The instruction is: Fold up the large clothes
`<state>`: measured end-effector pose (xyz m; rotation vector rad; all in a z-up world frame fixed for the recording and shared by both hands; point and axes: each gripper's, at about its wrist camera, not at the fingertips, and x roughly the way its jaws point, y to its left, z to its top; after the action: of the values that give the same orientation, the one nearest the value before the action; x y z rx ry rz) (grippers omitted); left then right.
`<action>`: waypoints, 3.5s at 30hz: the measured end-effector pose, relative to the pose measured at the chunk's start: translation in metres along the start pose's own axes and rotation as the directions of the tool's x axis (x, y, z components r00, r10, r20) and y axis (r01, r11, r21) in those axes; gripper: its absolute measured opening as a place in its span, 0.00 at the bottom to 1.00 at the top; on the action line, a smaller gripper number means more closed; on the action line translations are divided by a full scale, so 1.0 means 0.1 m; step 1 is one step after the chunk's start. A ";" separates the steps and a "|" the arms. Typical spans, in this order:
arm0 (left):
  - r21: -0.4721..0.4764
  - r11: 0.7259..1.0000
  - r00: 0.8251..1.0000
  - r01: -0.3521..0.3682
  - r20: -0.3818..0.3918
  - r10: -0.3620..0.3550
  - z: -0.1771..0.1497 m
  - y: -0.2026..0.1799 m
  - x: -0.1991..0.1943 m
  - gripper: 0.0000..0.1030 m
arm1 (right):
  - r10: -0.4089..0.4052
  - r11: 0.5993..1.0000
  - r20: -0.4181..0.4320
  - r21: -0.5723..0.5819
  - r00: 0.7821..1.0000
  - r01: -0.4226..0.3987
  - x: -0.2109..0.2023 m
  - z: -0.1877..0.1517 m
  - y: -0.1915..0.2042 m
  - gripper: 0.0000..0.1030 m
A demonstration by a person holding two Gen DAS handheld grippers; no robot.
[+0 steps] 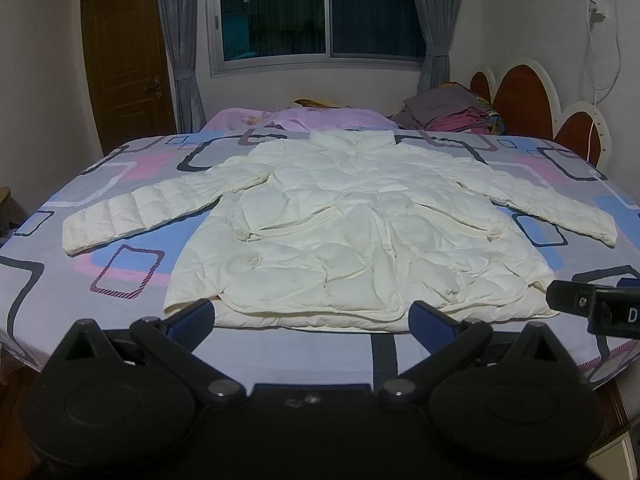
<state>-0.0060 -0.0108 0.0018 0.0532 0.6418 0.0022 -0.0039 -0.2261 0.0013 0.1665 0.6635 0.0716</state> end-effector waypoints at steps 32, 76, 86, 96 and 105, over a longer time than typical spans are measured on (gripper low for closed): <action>0.037 0.987 0.985 0.156 0.070 -0.158 1.16 -0.04 1.43 1.00 | -0.207 0.921 0.067 0.350 0.976 0.171 1.06 1.03 -1.15 1.00; -0.075 0.997 0.988 0.024 -0.151 -0.036 1.76 -0.17 3.21 0.89 | -0.245 0.896 0.179 0.416 0.953 0.152 2.11 1.80 -2.63 0.07; -0.159 0.987 0.995 0.017 -0.096 -0.033 1.74 0.70 3.18 0.94 | 0.124 0.990 0.112 0.048 0.986 -0.130 2.88 2.06 -0.38 0.07; -0.248 0.969 0.991 0.010 -0.130 -0.044 1.55 1.29 3.19 0.76 | 0.325 0.936 -0.153 -0.092 0.933 -0.341 3.61 1.41 0.92 0.07; -0.306 0.938 0.975 0.164 -0.097 -0.202 1.62 1.14 3.38 0.95 | 0.314 0.938 -0.063 -0.133 0.947 -0.320 3.33 1.45 0.83 0.78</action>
<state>0.3635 0.1011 -0.0652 -0.3005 0.7663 -0.0791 0.3466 -0.1242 -0.0736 0.1338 0.6655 0.4332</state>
